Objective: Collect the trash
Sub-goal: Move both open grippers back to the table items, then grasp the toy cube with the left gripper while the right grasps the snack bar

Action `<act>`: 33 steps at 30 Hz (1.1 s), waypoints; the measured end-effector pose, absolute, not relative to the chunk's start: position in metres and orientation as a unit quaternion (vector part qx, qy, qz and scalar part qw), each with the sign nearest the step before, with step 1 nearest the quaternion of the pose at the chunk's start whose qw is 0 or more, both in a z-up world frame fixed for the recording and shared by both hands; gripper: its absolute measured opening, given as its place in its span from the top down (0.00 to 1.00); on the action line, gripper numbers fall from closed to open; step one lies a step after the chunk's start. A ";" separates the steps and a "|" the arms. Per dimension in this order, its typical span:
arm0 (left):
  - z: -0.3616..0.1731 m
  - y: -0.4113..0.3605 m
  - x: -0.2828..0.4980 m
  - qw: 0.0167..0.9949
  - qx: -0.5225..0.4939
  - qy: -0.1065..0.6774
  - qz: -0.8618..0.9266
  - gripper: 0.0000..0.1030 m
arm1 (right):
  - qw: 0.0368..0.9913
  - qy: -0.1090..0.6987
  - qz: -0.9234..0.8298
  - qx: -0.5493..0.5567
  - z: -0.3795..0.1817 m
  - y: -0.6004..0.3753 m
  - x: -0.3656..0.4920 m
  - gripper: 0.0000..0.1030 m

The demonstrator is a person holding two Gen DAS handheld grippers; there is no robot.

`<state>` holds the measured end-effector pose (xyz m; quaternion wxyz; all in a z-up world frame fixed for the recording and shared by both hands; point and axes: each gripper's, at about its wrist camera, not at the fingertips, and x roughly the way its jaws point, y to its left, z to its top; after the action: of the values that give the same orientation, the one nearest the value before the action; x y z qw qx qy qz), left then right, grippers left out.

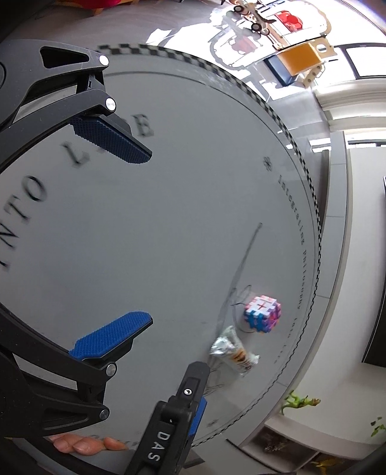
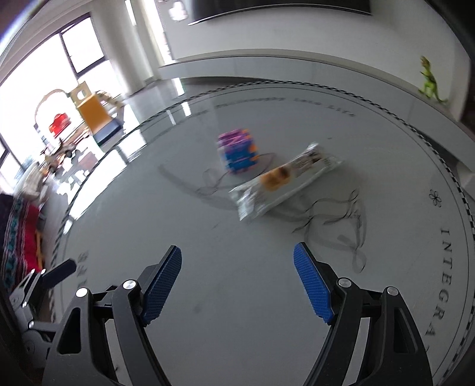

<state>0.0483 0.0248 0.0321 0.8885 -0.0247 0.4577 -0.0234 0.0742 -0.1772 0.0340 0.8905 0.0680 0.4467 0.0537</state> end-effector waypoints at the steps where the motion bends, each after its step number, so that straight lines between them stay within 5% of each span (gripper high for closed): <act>1: 0.032 0.024 0.055 0.889 -0.026 0.458 -0.021 0.06 | 0.890 0.448 0.043 0.071 0.034 -0.181 0.083 0.24; 15: 0.021 0.004 0.114 0.884 -0.034 0.466 -0.016 0.06 | 0.874 0.478 -0.034 0.080 0.016 -0.190 0.159 0.24; 24: 0.023 -0.015 0.138 0.884 -0.046 0.464 -0.028 0.06 | 0.870 0.486 -0.017 0.081 0.011 -0.203 0.163 0.64; 33: 0.020 -0.050 0.168 0.888 -0.075 0.452 -0.036 0.06 | 0.875 0.463 -0.055 0.129 0.011 -0.259 0.149 0.66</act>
<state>0.1676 -0.0499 0.0199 0.8883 -0.0749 0.4516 -0.0364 0.1492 -0.2591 0.0105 0.8752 0.1287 0.4631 -0.0545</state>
